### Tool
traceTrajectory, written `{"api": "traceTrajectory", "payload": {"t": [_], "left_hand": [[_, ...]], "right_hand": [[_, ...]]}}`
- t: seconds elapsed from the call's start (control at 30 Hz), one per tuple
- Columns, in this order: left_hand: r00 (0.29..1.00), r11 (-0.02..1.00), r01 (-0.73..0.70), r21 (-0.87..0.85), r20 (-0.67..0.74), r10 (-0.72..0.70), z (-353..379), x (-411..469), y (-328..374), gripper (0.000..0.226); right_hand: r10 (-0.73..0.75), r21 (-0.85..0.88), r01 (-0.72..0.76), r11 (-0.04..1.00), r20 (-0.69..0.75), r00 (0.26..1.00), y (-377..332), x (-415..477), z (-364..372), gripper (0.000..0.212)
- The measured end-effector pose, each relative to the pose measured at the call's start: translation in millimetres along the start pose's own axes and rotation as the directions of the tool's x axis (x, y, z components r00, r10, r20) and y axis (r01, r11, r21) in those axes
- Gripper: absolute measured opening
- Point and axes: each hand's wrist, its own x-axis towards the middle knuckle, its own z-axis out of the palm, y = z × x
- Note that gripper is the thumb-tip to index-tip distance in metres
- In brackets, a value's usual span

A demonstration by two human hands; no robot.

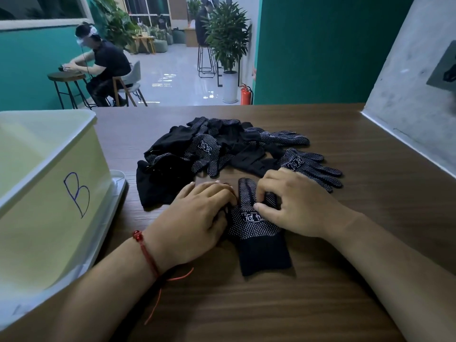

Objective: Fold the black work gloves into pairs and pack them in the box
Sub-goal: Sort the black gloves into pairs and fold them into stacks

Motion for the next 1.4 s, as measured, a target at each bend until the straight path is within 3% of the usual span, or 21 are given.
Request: {"api": "traceTrajectory", "payload": {"t": [0.1,0.23,0.37,0.57,0.8,0.9,1.07,1.3,1.4], "left_hand": [[0.998,0.992,-0.067,-0.107,-0.029,0.064,-2,3,4,0.031],[0.969,0.972,-0.203,-0.115,0.122,0.216,-1,0,17,0.038],[0.954,0.963,-0.235,-0.129,0.158,0.254,-1,-1,22,0.042],[0.949,0.954,-0.28,-0.111,0.119,0.292,-4,-3,31,0.034],[0.931,0.943,-0.306,-0.132,0.163,0.325,-6,-4,31,0.038],[0.94,0.946,-0.304,-0.108,0.124,0.317,-7,-3,30,0.039],[0.936,0.952,-0.289,-0.1,0.178,0.302,-6,-2,24,0.046],[0.971,0.973,-0.22,-0.067,0.081,0.226,-4,0,27,0.049],[0.967,0.976,-0.212,-0.053,0.136,0.218,1,1,23,0.05]], "right_hand": [[0.044,-0.021,-0.045,0.999,-0.05,0.998,2,1,0,0.032],[0.112,-0.01,-0.114,0.993,-0.105,0.988,5,3,2,0.027],[0.295,-0.042,-0.308,0.951,-0.182,0.938,16,5,1,0.018],[0.481,-0.056,-0.482,0.874,-0.04,0.876,34,4,0,0.041],[0.629,-0.189,-0.652,0.735,-0.169,0.759,38,5,-3,0.055],[0.578,-0.154,-0.606,0.781,-0.189,0.794,35,5,-5,0.054],[0.522,-0.167,-0.529,0.832,-0.086,0.849,30,5,-4,0.05],[0.487,-0.18,-0.505,0.844,-0.137,0.863,31,5,-5,0.027],[0.457,-0.122,-0.488,0.864,-0.215,0.863,28,7,-5,0.023]]}}
